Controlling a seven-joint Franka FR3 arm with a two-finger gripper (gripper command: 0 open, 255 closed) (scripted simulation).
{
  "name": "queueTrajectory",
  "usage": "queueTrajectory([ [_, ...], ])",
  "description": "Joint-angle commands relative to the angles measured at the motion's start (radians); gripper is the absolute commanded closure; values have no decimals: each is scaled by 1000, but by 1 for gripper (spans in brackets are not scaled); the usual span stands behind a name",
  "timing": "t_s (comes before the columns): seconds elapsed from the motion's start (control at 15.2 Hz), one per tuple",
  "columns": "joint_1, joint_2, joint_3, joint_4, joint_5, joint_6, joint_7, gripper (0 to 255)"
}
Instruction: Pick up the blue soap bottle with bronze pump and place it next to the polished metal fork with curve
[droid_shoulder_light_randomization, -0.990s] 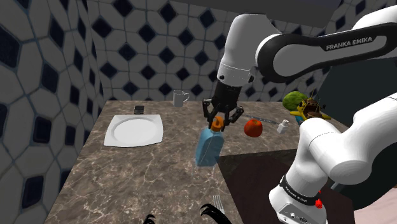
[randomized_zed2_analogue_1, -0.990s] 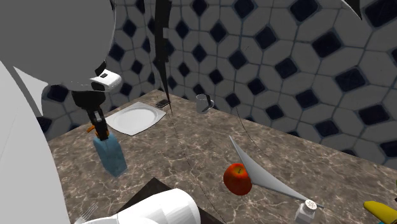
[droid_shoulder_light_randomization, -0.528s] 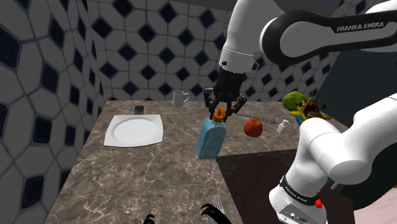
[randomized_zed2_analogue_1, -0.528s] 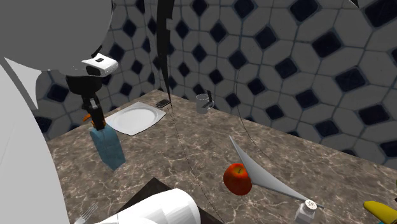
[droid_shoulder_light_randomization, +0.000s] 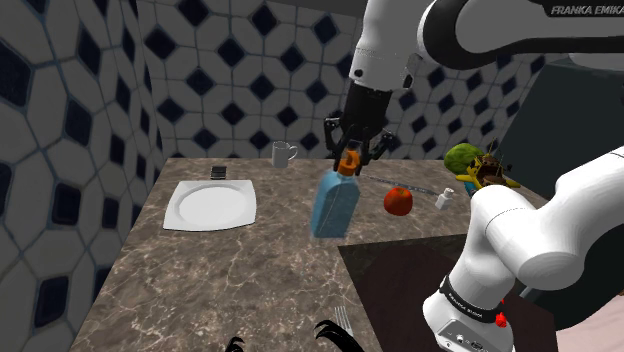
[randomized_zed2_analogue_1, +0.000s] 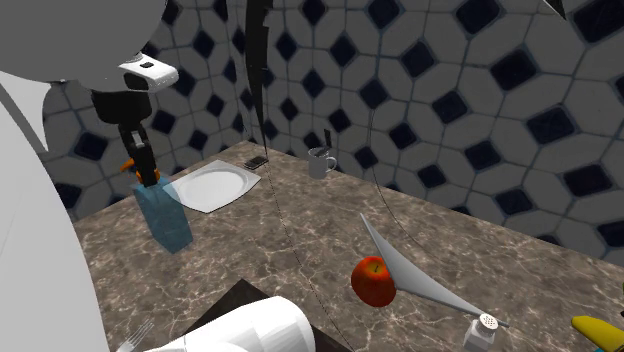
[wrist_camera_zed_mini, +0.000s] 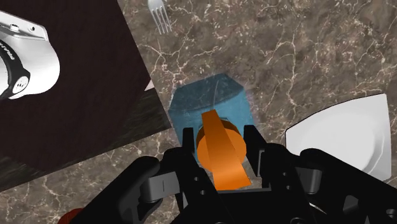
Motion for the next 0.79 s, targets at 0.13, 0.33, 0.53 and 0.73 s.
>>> queueTrajectory([
  [0.13, 0, 4, 0, 56, 0, -52, 1, 255],
  [0.33, 0, 11, 0, 102, 0, -91, 2, 255],
  [0.53, 1, 20, 0, 149, 0, -129, 3, 255],
  [0.73, 1, 30, 0, 197, 0, -167, 4, 255],
])
